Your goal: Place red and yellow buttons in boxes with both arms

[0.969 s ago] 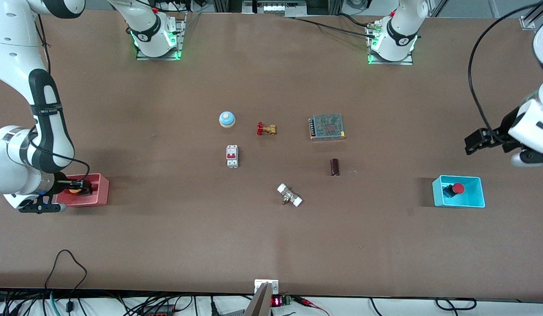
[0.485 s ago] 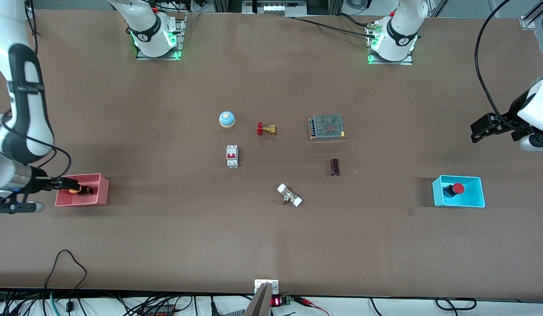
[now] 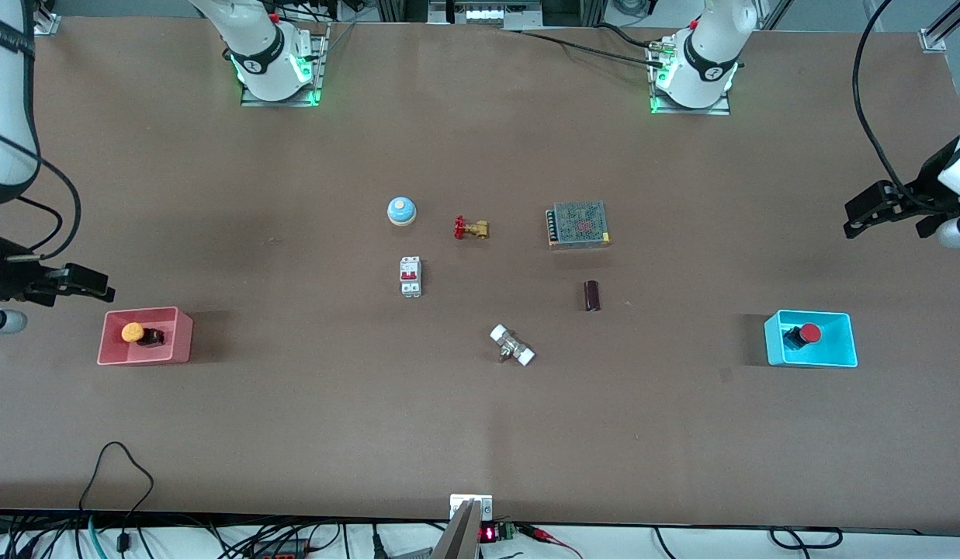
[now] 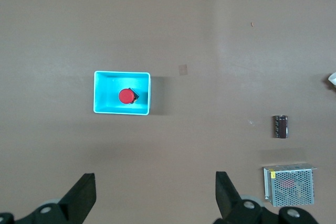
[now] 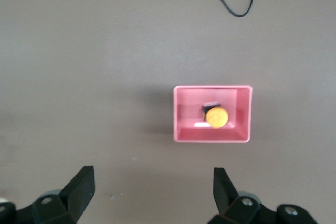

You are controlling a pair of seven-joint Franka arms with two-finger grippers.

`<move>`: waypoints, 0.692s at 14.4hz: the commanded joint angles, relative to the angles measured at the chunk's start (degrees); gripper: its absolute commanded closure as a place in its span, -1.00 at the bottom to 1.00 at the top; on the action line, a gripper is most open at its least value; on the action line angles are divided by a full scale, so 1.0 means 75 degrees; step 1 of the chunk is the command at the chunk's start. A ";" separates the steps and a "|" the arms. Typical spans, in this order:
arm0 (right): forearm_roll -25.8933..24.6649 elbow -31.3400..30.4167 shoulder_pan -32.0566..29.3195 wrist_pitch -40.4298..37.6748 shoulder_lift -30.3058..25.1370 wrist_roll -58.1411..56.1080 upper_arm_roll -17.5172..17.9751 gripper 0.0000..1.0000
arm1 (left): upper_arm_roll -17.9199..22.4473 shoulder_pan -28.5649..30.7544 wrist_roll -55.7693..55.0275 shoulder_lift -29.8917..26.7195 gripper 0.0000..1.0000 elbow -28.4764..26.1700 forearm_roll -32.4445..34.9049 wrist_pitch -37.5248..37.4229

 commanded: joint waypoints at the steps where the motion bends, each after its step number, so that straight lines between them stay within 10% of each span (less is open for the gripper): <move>1: 0.0020 -0.0204 0.0137 -0.0672 -0.0704 0.0300 0.0009 -1.00 | 0.0318 -0.0213 0.0166 -0.0291 -1.00 -0.0202 -0.0159 -0.0079; 10: -0.0378 -0.0286 0.0138 -0.2409 -0.1843 0.0910 -0.0003 -1.00 | 0.0224 -0.0212 -0.0115 -0.0385 -1.00 -0.0214 -0.0171 -0.0185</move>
